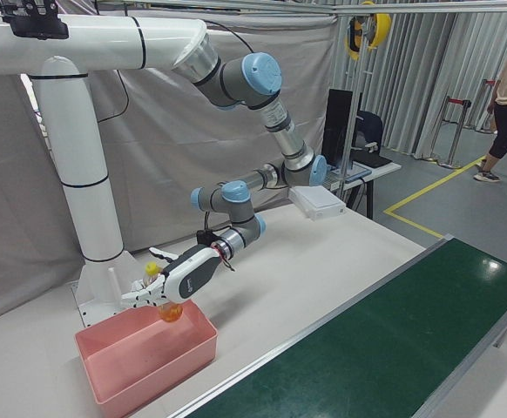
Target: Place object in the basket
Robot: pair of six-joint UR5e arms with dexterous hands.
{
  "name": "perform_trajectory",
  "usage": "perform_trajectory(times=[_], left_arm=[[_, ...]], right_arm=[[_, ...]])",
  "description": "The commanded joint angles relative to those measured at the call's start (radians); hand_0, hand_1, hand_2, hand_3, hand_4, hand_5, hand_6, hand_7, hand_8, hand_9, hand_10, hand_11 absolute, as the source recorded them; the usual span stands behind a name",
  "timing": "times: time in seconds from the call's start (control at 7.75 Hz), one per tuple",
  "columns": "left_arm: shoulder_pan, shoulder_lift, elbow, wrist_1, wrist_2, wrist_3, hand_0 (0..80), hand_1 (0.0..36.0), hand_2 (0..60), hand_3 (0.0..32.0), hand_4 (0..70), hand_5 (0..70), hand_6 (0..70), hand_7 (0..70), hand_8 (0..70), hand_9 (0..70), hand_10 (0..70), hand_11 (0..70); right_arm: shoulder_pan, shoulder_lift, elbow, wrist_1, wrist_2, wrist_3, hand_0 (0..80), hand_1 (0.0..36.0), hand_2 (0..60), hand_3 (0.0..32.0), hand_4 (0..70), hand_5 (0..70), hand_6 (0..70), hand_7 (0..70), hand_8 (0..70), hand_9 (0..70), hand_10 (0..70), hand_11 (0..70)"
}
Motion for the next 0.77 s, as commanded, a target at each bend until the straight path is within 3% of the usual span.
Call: perform_trajectory(times=[0.0,0.65], left_arm=[[0.026,-0.016,-0.011,-0.001,0.001,-0.009,76.8,12.9,0.0,0.8,0.0,0.0,0.0,3.3,0.0,0.0,0.0,0.0],[0.010,-0.018,-0.078,0.036,0.001,-0.058,71.4,12.6,0.0,2.2,0.0,0.0,0.0,1.8,0.0,0.0,0.0,0.0]], right_arm=[[0.000,0.000,0.000,0.000,0.000,0.000,0.0,0.0,0.0,0.0,0.0,0.0,0.0,0.0,0.0,0.0,0.0,0.0],[0.000,0.000,0.000,0.000,0.000,0.000,0.0,0.0,0.0,0.0,0.0,0.0,0.0,0.0,0.0,0.0,0.0,0.0]])
